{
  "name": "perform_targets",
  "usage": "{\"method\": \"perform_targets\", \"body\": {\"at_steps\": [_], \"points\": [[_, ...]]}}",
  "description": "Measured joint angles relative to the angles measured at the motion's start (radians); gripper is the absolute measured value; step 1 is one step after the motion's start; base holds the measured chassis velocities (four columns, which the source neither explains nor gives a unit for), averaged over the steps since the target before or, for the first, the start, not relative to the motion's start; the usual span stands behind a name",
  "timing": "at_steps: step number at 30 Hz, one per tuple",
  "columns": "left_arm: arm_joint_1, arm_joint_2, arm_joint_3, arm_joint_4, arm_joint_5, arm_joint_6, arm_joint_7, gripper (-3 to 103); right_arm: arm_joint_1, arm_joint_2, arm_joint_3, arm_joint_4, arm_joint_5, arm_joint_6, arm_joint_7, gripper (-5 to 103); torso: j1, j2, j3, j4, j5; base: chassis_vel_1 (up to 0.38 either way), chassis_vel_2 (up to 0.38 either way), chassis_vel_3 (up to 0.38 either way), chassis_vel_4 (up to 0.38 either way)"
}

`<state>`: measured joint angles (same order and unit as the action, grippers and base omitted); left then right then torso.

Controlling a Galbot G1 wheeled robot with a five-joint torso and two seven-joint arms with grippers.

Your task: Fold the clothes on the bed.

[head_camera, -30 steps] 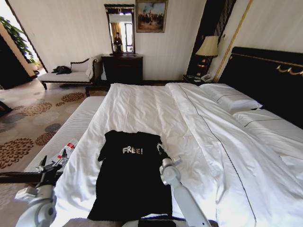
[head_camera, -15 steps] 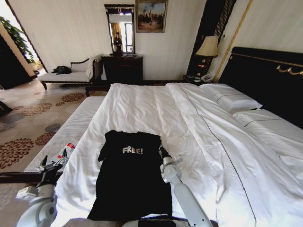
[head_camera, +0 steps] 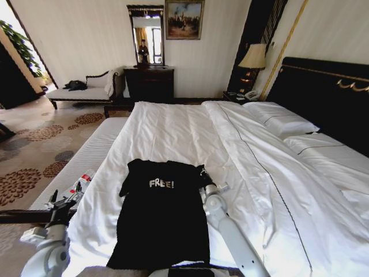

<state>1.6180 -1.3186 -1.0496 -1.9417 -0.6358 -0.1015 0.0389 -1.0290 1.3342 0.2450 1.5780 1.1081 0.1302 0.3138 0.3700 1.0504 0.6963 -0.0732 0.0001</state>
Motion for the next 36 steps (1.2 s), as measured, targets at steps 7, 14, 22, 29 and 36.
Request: {"method": "perform_targets", "body": {"at_steps": [7,14,22,29,36], "points": [[-0.003,0.001,0.0,0.003,-0.002,-0.002,0.0,100,-0.012,-0.005,0.021,-0.011,-0.032,0.006,-0.007,0,0.0,0.0,0.0,0.0,-0.0001,0.0,0.0,0.0,0.0],[-0.003,-0.001,-0.001,0.008,-0.003,-0.006,0.0,100,-0.041,0.007,0.035,0.021,-0.056,0.01,0.0,0,0.0,0.0,0.0,0.0,-0.0001,0.0,0.0,0.0,0.0],[-0.003,0.0,-0.003,0.017,-0.006,-0.014,0.001,100,-0.096,0.019,0.071,0.114,-0.075,0.014,0.015,0,0.0,0.0,0.0,0.0,-0.0001,0.0,0.0,0.0,0.0],[-0.005,-0.002,0.002,0.014,-0.006,-0.014,0.001,100,-0.1,0.019,0.075,0.128,-0.082,0.015,0.015,0,0.0,0.0,0.0,0.0,-0.0001,0.0,0.0,0.0,0.0],[-0.001,0.004,-0.004,0.014,-0.01,-0.018,0.001,100,-0.088,0.026,0.074,0.067,-0.103,0.013,0.045,0,0.0,0.0,0.0,0.0001,-0.0001,0.0,0.0,0.0,0.0]]}}
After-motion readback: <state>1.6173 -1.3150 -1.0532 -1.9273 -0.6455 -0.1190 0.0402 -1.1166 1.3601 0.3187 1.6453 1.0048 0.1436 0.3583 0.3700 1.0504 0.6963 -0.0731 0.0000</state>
